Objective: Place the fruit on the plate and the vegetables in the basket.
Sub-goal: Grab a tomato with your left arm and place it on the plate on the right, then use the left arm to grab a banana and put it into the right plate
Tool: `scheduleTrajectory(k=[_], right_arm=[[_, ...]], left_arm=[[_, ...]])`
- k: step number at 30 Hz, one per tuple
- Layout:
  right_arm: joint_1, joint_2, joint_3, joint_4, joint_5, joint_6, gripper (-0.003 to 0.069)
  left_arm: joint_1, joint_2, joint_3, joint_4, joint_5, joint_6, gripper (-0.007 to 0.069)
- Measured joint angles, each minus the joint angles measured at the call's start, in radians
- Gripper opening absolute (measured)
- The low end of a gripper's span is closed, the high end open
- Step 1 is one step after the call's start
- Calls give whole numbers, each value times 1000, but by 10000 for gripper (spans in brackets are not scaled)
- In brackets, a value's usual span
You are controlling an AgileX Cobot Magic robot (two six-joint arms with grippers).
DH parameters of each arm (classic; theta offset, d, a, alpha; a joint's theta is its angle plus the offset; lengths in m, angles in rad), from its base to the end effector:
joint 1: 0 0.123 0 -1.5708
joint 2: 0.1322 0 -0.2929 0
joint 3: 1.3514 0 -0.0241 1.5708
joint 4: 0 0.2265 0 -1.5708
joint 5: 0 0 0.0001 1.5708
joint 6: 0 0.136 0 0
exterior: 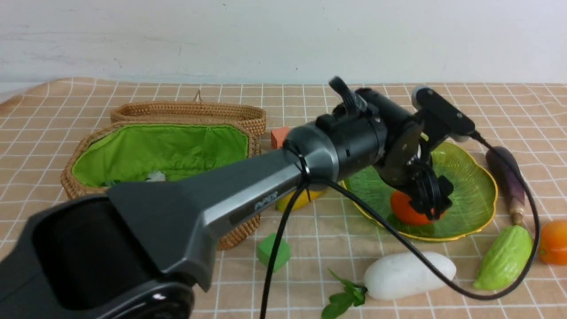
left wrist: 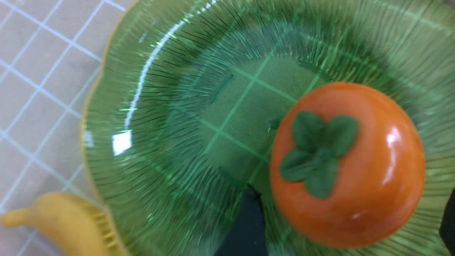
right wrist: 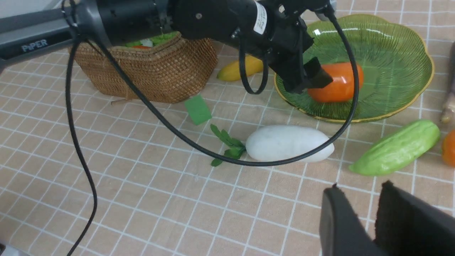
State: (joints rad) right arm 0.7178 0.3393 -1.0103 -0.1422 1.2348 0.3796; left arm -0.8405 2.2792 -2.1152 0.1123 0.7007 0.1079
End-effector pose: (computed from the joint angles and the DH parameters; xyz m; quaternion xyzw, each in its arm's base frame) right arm 0.0171 -0.0092 0.3677 -0.1287 0.8422 0.2114 0.4790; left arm 0.3694 -0.3978 0.2301 0.4433 0.8076 -0.0915 0.3780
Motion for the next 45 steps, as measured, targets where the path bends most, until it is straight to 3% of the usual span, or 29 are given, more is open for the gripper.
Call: scheduleTrajectory(k=[1, 3, 4, 6, 9, 12, 14, 16, 18, 19, 20, 25, 30, 37, 45], right_arm=[[0, 0, 0, -4, -7, 0, 179], [0, 0, 0, -9, -17, 0, 179], [0, 0, 0, -9, -17, 0, 179], [0, 0, 0, -9, -17, 1, 179], [0, 0, 0, -9, -17, 1, 179], [0, 0, 0, -11, -17, 1, 179], [0, 0, 0, -12, -17, 1, 179], [0, 0, 0, -12, -17, 1, 179], [0, 0, 0, -10, -17, 1, 179], [0, 0, 0, -10, -17, 1, 179], [0, 0, 0, -3, -17, 1, 179], [0, 0, 0, 7, -17, 2, 179], [0, 0, 0, 28, -17, 2, 180], [0, 0, 0, 30, -17, 4, 177], [0, 0, 0, 34, -17, 4, 171]], left_arm=[[0, -22, 0, 0, 28, -1, 635], [6, -104, -1, 32, 171, -29, 533], [6, -109, -1, 37, 181, -31, 533], [35, -150, -8, 77, 289, -47, 364], [101, -148, -9, 42, 410, -32, 158], [149, -118, -9, -8, 452, -12, 90], [190, -61, -8, -51, 457, 7, 98], [205, -18, -8, -51, 438, 18, 155], [211, 20, -6, -29, 397, 24, 264], [211, 22, -6, -27, 393, 23, 274], [212, 41, -6, -15, 352, 25, 366], [212, 69, -6, 24, 247, 28, 497], [214, 119, -7, 85, 196, 27, 476], [214, 148, -10, 107, 186, 19, 308], [215, 108, -19, 148, 216, -58, 312]])
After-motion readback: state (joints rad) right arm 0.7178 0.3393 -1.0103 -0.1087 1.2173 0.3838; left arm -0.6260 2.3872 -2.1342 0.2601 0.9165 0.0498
